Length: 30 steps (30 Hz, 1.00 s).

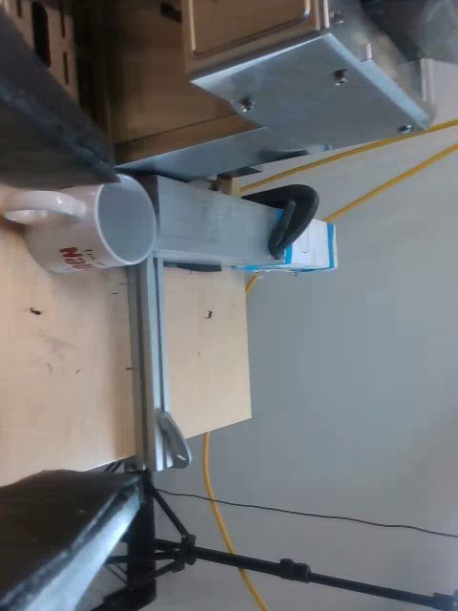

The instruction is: Put the handle in the coffee machine

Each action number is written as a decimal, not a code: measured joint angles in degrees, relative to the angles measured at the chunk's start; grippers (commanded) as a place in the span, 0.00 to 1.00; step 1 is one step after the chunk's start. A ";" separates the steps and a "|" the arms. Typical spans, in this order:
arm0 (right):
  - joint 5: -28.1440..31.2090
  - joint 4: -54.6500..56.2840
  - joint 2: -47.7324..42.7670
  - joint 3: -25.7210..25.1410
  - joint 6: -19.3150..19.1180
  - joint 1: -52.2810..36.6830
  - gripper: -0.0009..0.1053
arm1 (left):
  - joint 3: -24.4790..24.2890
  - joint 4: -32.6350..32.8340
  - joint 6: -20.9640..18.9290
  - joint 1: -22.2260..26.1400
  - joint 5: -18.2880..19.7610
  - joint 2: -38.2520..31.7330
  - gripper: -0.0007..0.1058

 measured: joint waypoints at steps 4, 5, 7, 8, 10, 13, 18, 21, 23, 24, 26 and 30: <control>-0.34 2.23 0.02 0.73 0.00 0.00 0.61 | 1.01 1.80 0.00 0.00 0.76 -1.49 0.93; -0.42 2.38 0.02 0.91 0.00 0.00 0.61 | 1.16 1.93 0.10 0.00 0.89 -1.49 0.93; -0.77 3.27 0.02 1.29 0.00 0.00 0.61 | 1.62 3.46 0.74 0.00 1.02 -1.49 0.93; -0.91 3.49 0.02 1.31 0.00 0.00 0.61 | 1.64 3.64 0.76 0.00 1.02 -1.49 0.93; -1.15 3.66 0.02 1.27 0.00 0.00 0.61 | 1.67 4.69 1.82 0.00 1.02 -1.49 0.93; -1.14 3.66 0.02 1.27 0.00 0.00 0.61 | 1.67 7.34 2.63 0.00 1.27 -1.49 0.93; -1.28 3.66 0.02 1.27 0.00 0.00 0.61 | 2.90 8.53 3.00 0.00 1.53 -1.49 0.93; -1.28 3.66 0.02 1.27 0.00 0.00 0.61 | 4.85 7.51 3.00 0.00 1.52 -1.49 0.93; -1.28 3.41 0.02 1.76 0.00 0.00 0.61 | 6.57 5.56 3.00 0.00 1.65 -1.49 0.93; -1.28 3.43 0.02 2.35 0.00 0.00 0.61 | 7.62 3.90 3.00 0.00 1.65 -1.49 0.93; -1.40 3.43 0.02 3.64 0.00 0.00 0.61 | 9.57 0.79 2.55 0.00 1.65 -1.49 0.93; -3.15 3.43 0.02 7.10 0.00 0.00 0.61 | 14.06 -5.39 -0.02 0.00 -0.08 -1.39 0.93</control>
